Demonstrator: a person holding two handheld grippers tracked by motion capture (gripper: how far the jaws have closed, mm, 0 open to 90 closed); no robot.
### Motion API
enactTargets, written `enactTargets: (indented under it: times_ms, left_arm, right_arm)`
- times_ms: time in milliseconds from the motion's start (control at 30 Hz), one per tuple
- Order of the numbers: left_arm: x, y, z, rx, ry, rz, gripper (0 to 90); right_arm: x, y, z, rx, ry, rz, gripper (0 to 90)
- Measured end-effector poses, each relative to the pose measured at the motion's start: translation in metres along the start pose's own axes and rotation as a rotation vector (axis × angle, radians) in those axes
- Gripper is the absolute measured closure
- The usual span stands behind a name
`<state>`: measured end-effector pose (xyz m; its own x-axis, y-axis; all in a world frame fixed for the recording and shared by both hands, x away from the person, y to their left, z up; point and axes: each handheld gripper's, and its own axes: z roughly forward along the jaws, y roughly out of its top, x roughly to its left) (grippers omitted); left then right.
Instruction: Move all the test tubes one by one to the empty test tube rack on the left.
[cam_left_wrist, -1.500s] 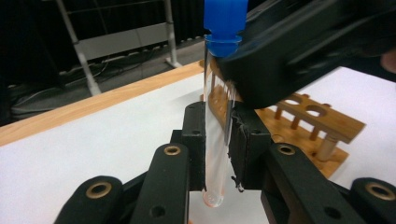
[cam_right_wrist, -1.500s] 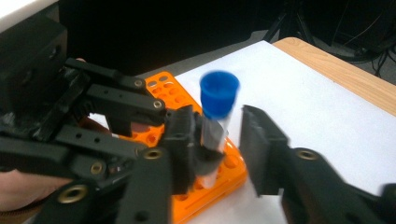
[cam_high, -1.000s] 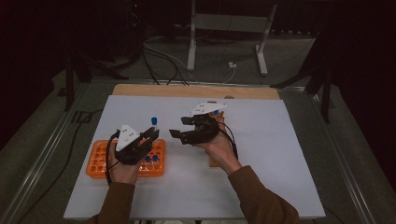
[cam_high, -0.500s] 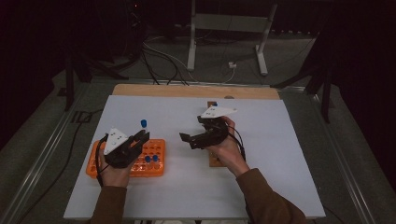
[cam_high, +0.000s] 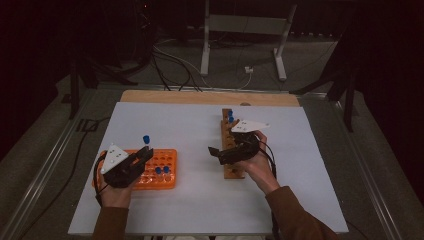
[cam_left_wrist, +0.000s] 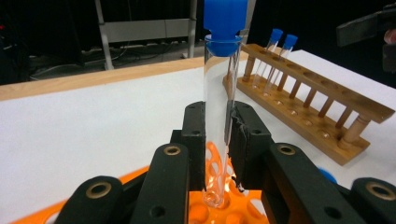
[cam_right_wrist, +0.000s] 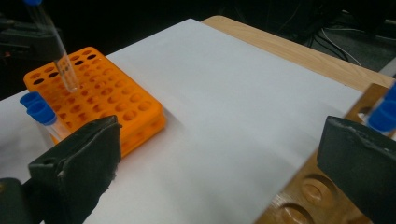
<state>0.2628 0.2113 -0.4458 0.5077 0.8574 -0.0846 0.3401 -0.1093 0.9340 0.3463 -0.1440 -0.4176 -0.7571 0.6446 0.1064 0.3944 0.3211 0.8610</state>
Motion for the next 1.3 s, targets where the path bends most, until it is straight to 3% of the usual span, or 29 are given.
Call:
enactTargets:
  times_ms: [433, 633, 767, 1000, 1300]
  left_arm:
    - [0.002, -0.021, -0.007, 0.012, -0.043, -0.052, 78.4]
    - [-0.001, -0.03, -0.009, 0.042, -0.06, -0.041, 78.3]
    - [-0.003, -0.036, -0.01, 0.069, -0.068, -0.025, 78.3]
    - [-0.008, -0.046, -0.006, 0.171, -0.058, 0.045, 78.3]
    - [-0.009, -0.049, -0.003, 0.213, -0.053, 0.074, 78.6]
  right_arm:
    - [-0.009, -0.014, -0.012, -0.014, -0.027, 0.02, 0.1]
    - [-0.009, -0.016, -0.014, -0.017, -0.03, 0.023, 0.1]
    - [-0.009, -0.017, -0.014, -0.018, -0.026, 0.025, 0.2]
    - [-0.008, -0.018, -0.014, -0.021, -0.019, 0.023, 0.2]
    - [-0.008, -0.021, -0.012, -0.019, -0.007, 0.027, 0.2]
